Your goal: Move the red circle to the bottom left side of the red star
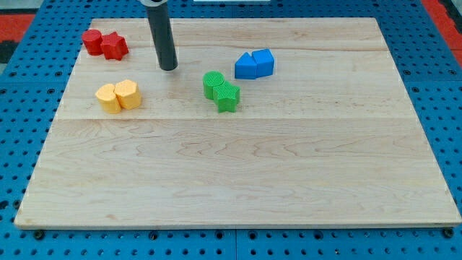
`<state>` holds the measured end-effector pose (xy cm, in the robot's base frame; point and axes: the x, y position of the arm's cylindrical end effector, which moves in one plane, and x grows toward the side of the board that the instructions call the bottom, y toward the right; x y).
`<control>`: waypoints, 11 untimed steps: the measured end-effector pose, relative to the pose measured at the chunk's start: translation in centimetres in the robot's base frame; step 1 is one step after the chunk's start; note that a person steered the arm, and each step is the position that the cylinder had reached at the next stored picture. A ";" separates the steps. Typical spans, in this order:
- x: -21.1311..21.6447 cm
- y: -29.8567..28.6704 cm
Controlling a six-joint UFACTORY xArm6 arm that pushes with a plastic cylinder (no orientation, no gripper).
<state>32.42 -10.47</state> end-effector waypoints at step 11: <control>-7.8 -19.7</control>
